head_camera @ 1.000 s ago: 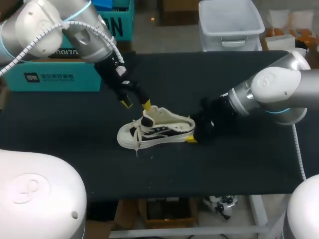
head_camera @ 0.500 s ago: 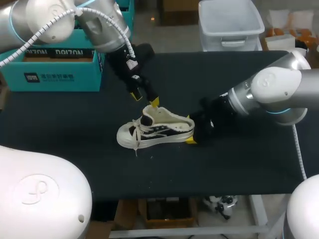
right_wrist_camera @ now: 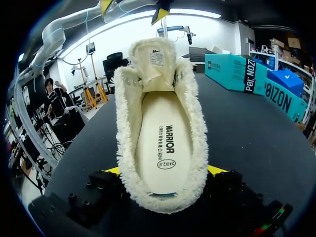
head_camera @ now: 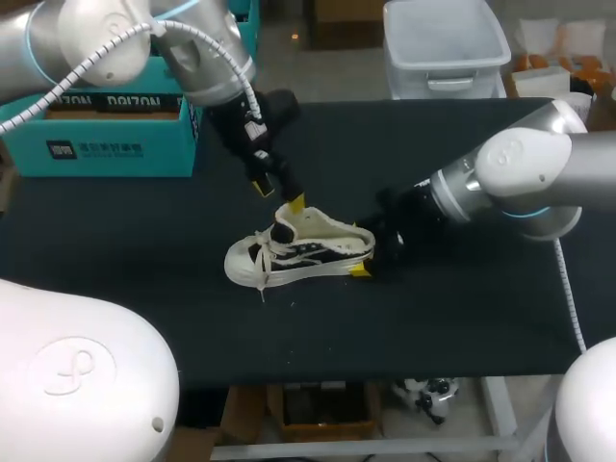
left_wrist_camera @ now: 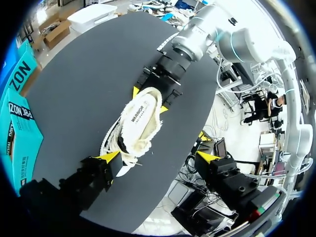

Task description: Open the shoe tongue, take the insole out of the shoe, put the insole back into the shoe, and pack the shoe into the shoebox

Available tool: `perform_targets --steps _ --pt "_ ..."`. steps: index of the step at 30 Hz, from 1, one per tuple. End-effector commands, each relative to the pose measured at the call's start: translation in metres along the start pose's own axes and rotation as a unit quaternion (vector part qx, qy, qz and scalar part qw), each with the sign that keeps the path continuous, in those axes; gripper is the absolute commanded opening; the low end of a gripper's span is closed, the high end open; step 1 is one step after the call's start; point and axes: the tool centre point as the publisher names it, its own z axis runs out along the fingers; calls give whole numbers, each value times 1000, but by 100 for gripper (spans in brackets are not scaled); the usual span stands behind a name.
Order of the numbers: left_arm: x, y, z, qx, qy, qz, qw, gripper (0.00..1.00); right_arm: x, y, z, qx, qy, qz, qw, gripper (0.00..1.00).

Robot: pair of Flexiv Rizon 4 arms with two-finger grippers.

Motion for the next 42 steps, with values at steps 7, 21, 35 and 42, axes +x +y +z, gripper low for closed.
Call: perform_targets --steps 7,21,35,42 --pt "7 -1 -3 -37 -22 106 993 100 -1 -11 5 -23 1 2 1000 0" --pt "1 -21 -2 -138 -26 313 939 0 -1 -11 5 -23 1 2 1000 0" --pt "-11 -46 14 -187 5 359 914 0 -1 -11 5 -23 1 2 1000 0" --pt "-12 -44 14 -177 -25 385 906 0 -1 -11 5 -23 1 2 1000 0"
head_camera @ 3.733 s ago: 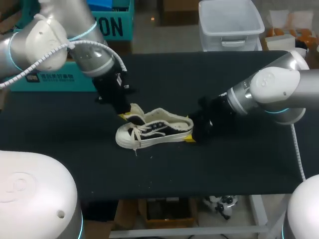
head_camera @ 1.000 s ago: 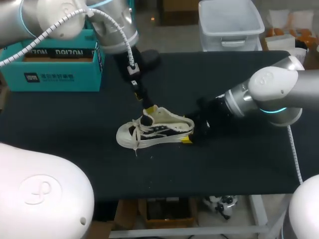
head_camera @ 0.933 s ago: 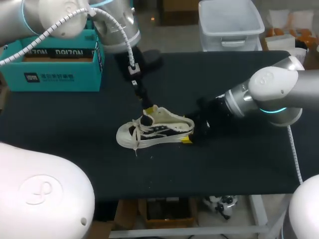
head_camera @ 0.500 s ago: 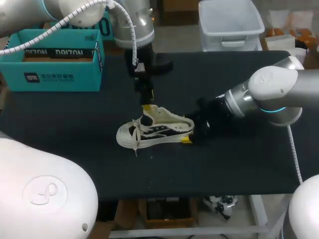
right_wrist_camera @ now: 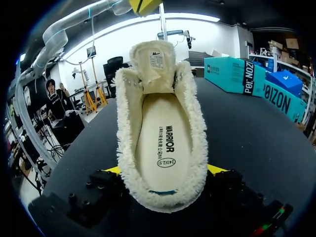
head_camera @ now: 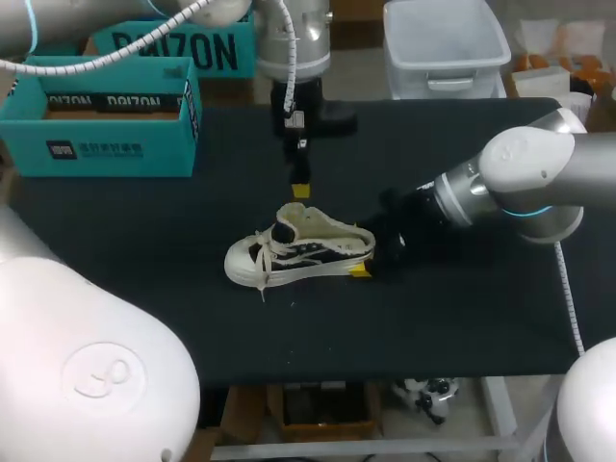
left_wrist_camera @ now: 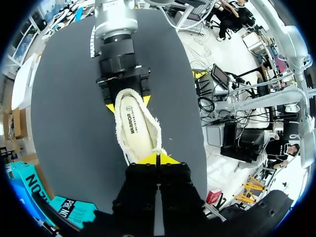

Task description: Open the shoe tongue, take the insole out of the shoe, put the insole back into the shoe, and pack the shoe into the shoebox

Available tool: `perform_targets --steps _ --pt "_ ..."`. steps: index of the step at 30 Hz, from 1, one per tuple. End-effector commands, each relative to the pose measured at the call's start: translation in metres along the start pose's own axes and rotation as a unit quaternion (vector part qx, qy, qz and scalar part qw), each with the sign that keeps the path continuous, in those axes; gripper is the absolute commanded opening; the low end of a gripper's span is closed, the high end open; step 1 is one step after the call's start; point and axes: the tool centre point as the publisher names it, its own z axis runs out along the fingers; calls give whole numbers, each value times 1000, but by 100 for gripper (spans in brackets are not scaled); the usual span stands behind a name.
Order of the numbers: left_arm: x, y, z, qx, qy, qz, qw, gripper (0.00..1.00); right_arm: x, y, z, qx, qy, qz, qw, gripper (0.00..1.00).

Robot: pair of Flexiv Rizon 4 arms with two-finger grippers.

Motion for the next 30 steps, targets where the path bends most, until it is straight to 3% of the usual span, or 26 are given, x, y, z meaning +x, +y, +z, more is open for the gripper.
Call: perform_targets --steps 1,5,12,19,30 --pt "-5 -2 1 -26 -31 -2 999 0 -1 -8 4 -2 1 0 1000 0" --pt "-16 -1 22 -9 -62 -7 998 0 -1 -8 4 -2 1 0 1000 0" --pt "-22 -6 48 29 -76 -4 997 0 -1 -8 4 -2 1 0 1000 0" --pt "-21 -7 69 16 -78 6 997 0 -1 -8 4 -2 1 0 1000 0" --pt "-39 -15 110 -9 -73 28 997 0 -1 -8 4 -2 1 0 1000 0"
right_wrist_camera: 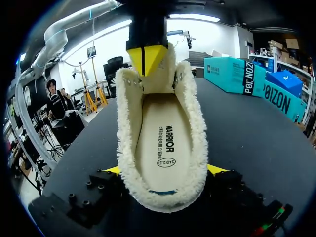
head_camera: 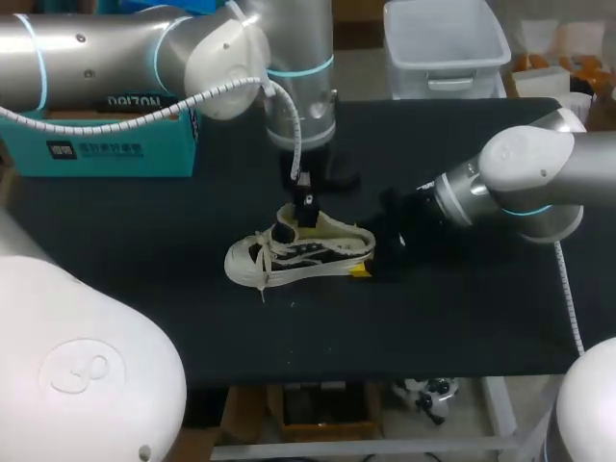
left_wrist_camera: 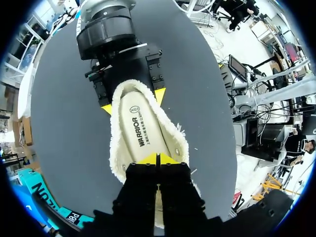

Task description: Open the shoe tongue, take the insole out of the shoe, put the insole back into the shoe, and pack the shoe into the shoebox

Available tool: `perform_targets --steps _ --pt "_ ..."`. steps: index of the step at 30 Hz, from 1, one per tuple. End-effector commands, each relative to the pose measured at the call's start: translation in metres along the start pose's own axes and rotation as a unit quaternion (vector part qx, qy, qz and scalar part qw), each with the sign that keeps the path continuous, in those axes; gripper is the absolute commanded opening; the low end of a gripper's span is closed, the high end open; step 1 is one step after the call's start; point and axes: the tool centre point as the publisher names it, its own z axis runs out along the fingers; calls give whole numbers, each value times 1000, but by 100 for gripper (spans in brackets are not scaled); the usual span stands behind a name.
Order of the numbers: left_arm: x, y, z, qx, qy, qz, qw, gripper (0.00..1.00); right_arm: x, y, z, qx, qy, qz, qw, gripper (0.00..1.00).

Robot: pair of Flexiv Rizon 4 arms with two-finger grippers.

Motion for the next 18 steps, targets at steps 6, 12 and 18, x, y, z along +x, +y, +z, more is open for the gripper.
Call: perform_targets --steps 6,12,18 --pt "-17 -6 37 -3 29 0 1000 0 -1 -8 4 -1 1 0 1000 0" --pt "-8 -1 43 -4 41 -6 999 0 -1 -8 4 -1 1 0 1000 0" --pt "9 1 45 -3 46 -11 999 0 -1 -8 4 -1 1 0 1000 0"
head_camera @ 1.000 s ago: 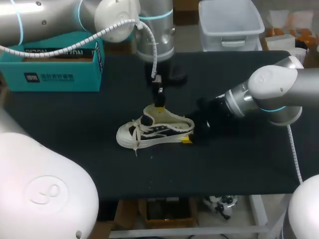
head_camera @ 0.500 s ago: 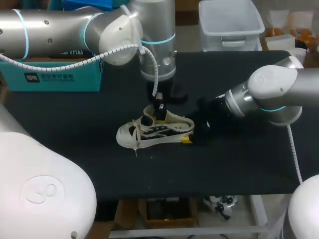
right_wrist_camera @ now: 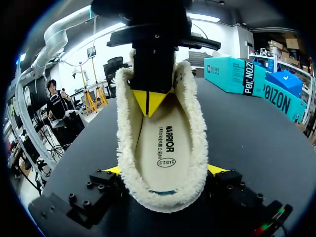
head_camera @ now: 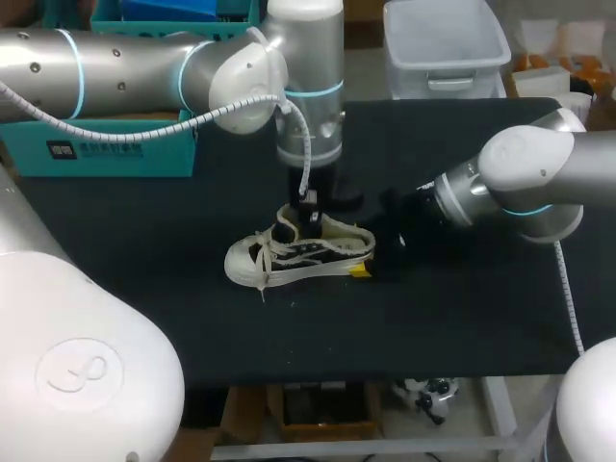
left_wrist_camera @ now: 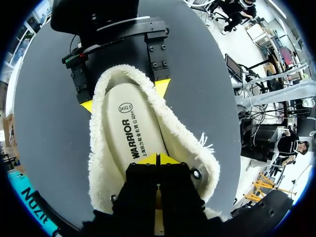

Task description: Open the shoe tongue, take the insole out of the shoe, put the insole back into the shoe, and pack the shoe into the shoebox

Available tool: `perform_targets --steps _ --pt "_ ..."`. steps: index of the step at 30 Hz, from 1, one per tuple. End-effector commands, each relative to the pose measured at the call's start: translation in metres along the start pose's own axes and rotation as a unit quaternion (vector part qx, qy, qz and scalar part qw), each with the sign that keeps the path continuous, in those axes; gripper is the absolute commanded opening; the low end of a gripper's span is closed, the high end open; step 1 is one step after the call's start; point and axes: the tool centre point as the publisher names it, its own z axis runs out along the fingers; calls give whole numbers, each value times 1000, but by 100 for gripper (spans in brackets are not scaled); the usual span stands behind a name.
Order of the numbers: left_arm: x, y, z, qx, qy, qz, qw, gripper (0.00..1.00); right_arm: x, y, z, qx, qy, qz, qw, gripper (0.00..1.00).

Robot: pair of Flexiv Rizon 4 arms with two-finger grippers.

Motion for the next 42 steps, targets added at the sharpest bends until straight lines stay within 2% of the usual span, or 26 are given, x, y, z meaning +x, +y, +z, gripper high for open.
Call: perform_targets --steps 1,6,13,19,24,30,39,42 --pt "13 1 2 4 -2 -4 1000 0 -1 -8 4 -1 1 0 1000 0" --pt "22 -1 10 -4 -9 -9 1000 0 -1 -8 4 -1 1 0 1000 0" --pt "17 -4 23 -14 -29 -26 999 0 -1 -8 4 -1 1 0 1000 0" --pt "18 2 21 -11 -18 -30 999 0 -1 -8 4 -1 1 0 1000 0" --pt "16 11 28 -25 -28 -46 998 0 -1 -8 4 -1 1 0 1000 0" --pt "15 17 30 -19 -10 -42 999 0 -1 -8 4 -1 1 0 1000 0" --pt "28 12 40 -19 -6 -30 999 0 -1 -8 4 -1 1 0 1000 0" --pt "27 9 48 -22 -9 -43 999 0 -1 -8 4 -1 1 0 1000 0"
